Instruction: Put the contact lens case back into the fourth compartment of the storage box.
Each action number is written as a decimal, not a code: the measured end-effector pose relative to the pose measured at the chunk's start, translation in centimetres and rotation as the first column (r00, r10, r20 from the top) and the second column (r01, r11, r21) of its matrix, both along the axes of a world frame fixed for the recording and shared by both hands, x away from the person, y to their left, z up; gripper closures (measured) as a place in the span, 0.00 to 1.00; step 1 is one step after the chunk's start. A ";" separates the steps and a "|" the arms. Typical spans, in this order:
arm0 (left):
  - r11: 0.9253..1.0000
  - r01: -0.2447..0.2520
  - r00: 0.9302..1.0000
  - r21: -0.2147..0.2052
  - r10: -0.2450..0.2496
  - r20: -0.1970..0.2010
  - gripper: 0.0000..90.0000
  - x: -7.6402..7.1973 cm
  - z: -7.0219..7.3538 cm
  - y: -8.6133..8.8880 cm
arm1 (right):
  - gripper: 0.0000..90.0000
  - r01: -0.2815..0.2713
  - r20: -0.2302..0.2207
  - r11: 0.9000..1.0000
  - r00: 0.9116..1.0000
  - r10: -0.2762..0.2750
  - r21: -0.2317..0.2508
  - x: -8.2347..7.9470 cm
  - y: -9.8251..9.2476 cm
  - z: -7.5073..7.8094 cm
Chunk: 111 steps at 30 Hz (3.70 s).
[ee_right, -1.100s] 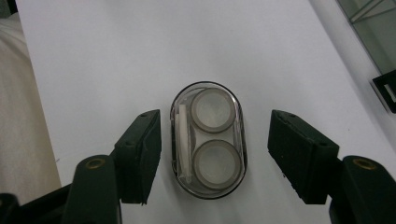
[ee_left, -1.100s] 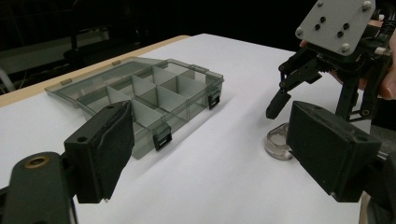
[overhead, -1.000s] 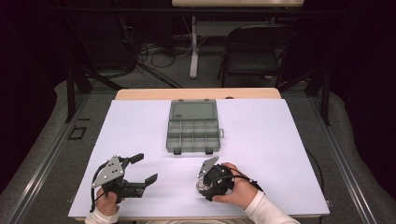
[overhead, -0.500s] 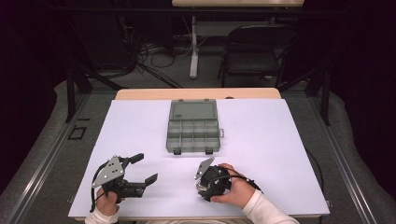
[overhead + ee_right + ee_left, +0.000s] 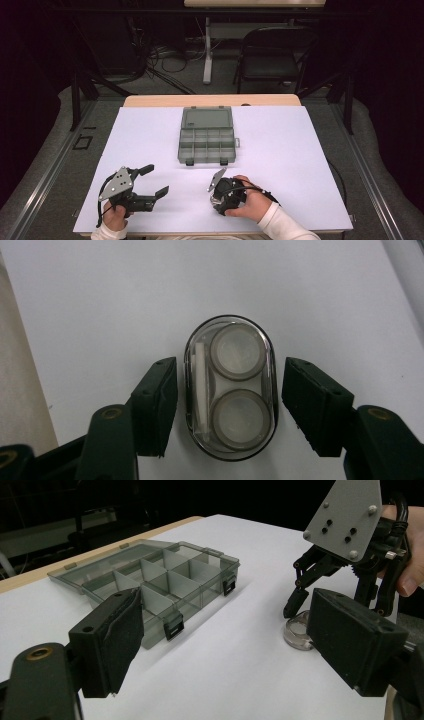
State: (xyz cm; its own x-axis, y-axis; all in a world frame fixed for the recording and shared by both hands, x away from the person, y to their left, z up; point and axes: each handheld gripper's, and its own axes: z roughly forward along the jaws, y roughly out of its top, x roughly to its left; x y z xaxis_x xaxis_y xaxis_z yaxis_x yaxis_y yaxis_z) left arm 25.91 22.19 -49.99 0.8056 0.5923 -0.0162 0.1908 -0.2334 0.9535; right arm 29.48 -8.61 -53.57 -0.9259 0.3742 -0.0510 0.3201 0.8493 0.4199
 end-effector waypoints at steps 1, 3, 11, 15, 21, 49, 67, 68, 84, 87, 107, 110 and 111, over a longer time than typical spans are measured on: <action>1.000 0.000 1.000 0.000 0.000 0.000 0.18 0.0 0.0 0.0 | 0.44 0.001 0.000 1.000 1.000 -0.001 -0.002 0.0 0.0 0.0; 1.000 0.000 1.000 0.000 0.000 0.000 0.18 0.0 0.0 0.0 | 0.44 0.009 -0.009 1.000 1.000 -0.009 0.000 0.0 0.0 0.0; 1.000 0.000 1.000 -0.002 0.000 0.000 0.18 0.0 0.0 0.0 | 0.44 0.010 -0.008 1.000 1.000 -0.010 -0.009 0.2 -0.1 -0.1; 1.000 0.000 1.000 -0.003 0.000 -0.001 0.18 0.0 0.0 0.0 | 0.46 0.011 -0.013 1.000 1.000 -0.011 -0.009 0.2 -0.2 -0.1; 1.000 -0.001 1.000 -0.003 0.001 -0.001 0.18 0.0 0.0 0.0 | 0.47 0.009 -0.019 1.000 1.000 -0.009 -0.010 0.2 -0.2 -0.1; 1.000 0.000 1.000 -0.001 0.000 -0.001 0.18 0.0 0.0 0.0 | 0.54 0.010 -0.051 1.000 0.999 -0.010 0.002 0.4 -0.4 -0.1; 1.000 0.001 1.000 0.002 -0.001 0.001 0.18 0.1 0.0 0.0 | 0.54 0.005 -0.040 1.000 0.999 -0.005 0.007 0.5 -0.6 0.3; 1.000 0.001 1.000 0.002 -0.001 0.001 0.18 0.1 0.0 0.0 | 0.54 0.005 -0.040 1.000 0.999 -0.005 0.007 0.5 -0.6 0.3; 1.000 -0.001 1.000 0.003 0.001 -0.001 0.18 0.1 -0.1 0.0 | 0.54 0.018 -0.027 0.999 1.000 -0.017 0.035 0.6 -0.7 0.9; 1.000 -0.001 1.000 0.003 0.001 -0.001 0.18 0.1 -0.1 0.0 | 0.54 0.019 -0.023 0.999 1.000 -0.018 0.043 0.6 -0.8 1.0; 1.000 -0.001 1.000 0.002 0.001 -0.008 0.18 0.1 -0.1 0.0 | 0.54 0.048 0.011 0.994 0.999 -0.049 0.102 1.0 -1.4 1.7; 1.000 -0.001 1.000 0.001 0.001 -0.009 0.18 0.1 -0.1 0.0 | 0.54 0.046 0.021 0.992 0.999 -0.048 0.114 1.2 -1.6 1.8; 1.000 -0.001 1.000 0.002 0.001 -0.009 0.18 0.1 -0.1 0.0 | 0.54 0.063 0.019 0.990 0.998 -0.066 0.126 1.2 -1.8 2.0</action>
